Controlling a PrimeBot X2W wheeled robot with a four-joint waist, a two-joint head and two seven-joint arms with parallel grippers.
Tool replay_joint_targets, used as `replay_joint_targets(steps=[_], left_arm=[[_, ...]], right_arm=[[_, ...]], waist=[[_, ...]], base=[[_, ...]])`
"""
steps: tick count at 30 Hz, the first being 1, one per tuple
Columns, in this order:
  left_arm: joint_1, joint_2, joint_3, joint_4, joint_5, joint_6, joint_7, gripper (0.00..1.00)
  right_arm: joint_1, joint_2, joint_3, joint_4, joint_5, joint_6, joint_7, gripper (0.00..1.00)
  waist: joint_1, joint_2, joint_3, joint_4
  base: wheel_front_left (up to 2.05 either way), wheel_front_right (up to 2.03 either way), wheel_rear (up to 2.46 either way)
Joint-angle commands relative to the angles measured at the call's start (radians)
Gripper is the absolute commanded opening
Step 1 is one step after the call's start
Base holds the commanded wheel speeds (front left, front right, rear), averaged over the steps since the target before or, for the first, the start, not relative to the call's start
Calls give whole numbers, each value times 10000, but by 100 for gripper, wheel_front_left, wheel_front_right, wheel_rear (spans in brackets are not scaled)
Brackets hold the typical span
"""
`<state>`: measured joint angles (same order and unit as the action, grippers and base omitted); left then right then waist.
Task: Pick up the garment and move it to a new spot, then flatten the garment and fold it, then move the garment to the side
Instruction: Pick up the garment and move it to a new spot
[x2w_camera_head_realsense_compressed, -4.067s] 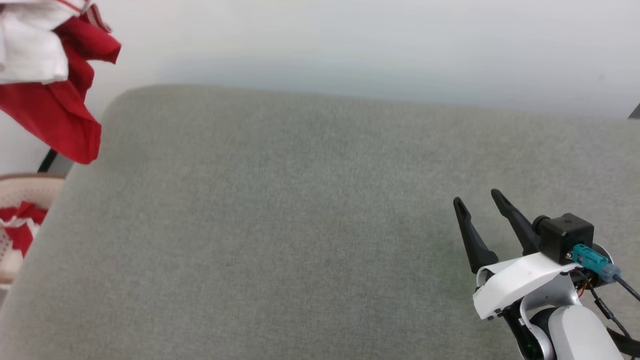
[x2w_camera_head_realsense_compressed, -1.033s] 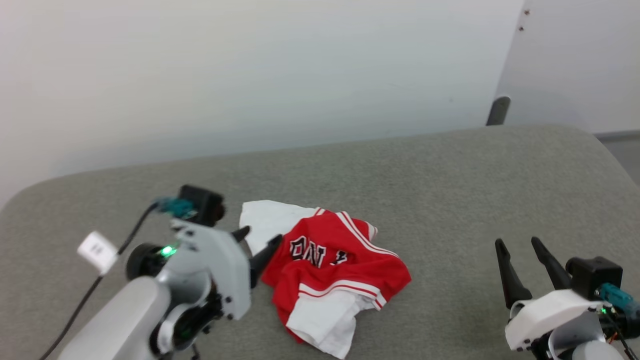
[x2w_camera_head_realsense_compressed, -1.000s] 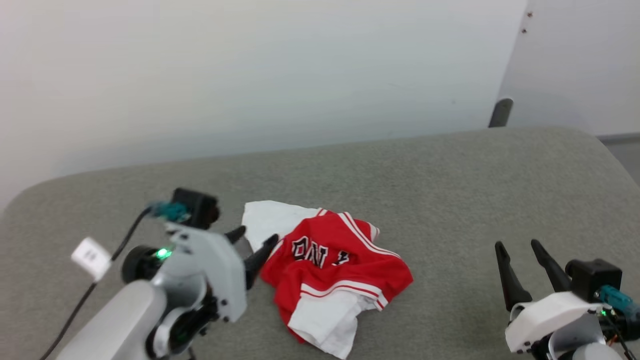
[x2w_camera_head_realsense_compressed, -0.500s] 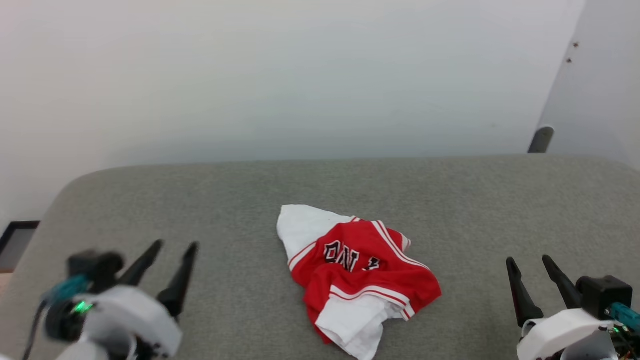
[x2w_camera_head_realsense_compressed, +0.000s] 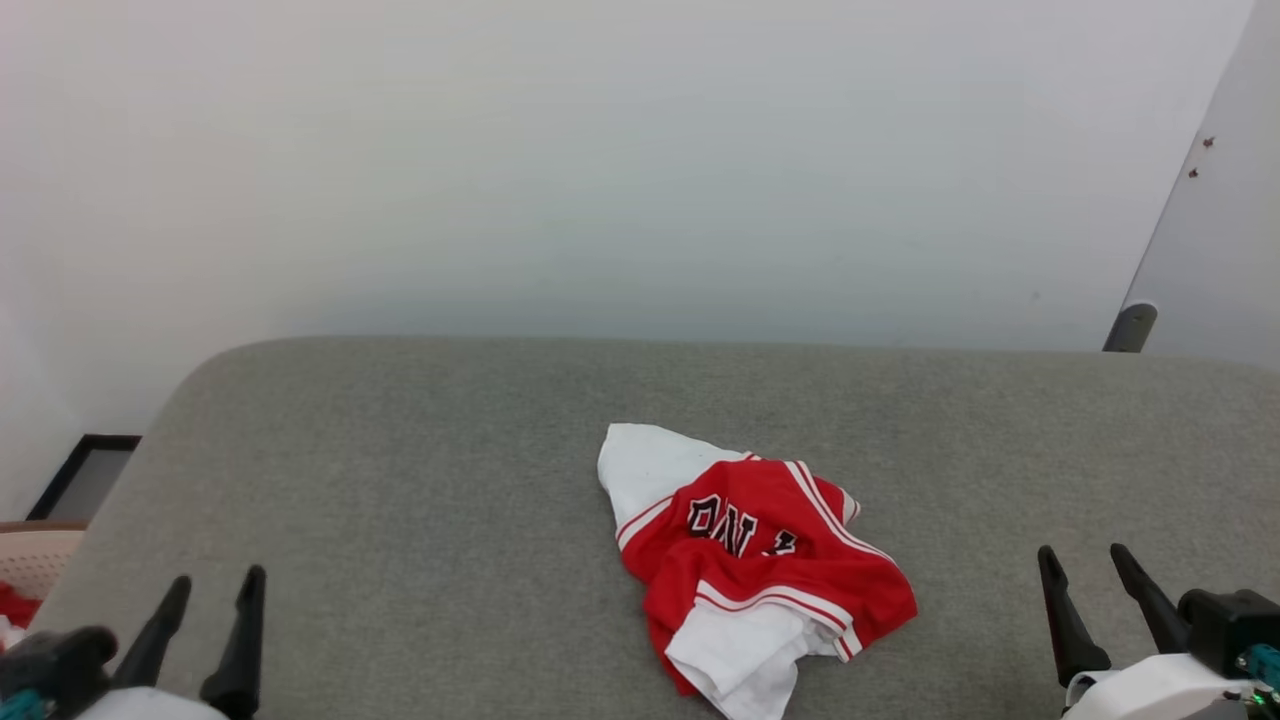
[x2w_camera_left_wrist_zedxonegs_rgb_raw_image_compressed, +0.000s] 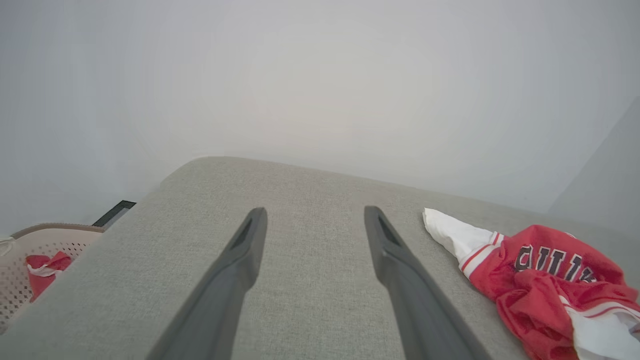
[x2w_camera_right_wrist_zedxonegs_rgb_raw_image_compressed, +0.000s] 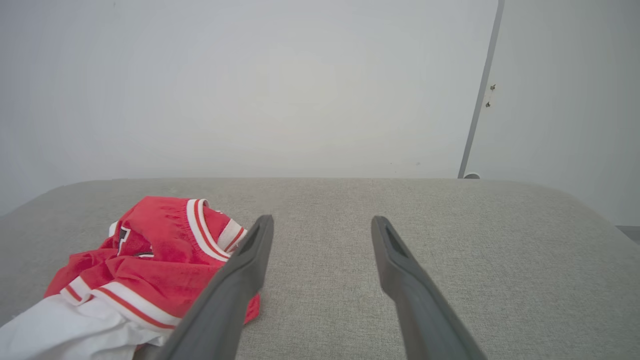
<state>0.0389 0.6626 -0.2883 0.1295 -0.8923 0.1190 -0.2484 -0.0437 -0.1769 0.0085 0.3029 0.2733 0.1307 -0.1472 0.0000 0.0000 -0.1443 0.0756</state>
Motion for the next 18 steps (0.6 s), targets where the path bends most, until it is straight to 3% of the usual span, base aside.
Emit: replay_joint_targets(steps=[1, 18], left_arm=[[166, -55, 69, 15, 73, -46, -66, 100], [512, -441, 789, 114, 559, -396, -165, 100]], right_arm=[[205, 10, -41, -29, 32, 1, -67, 100], [398, 210, -223, -160, -119, 1, -33, 100]], waist=[[0, 0, -21, 43], [0, 0, 94, -19]], base=[[0, 0, 0], [0, 0, 0]])
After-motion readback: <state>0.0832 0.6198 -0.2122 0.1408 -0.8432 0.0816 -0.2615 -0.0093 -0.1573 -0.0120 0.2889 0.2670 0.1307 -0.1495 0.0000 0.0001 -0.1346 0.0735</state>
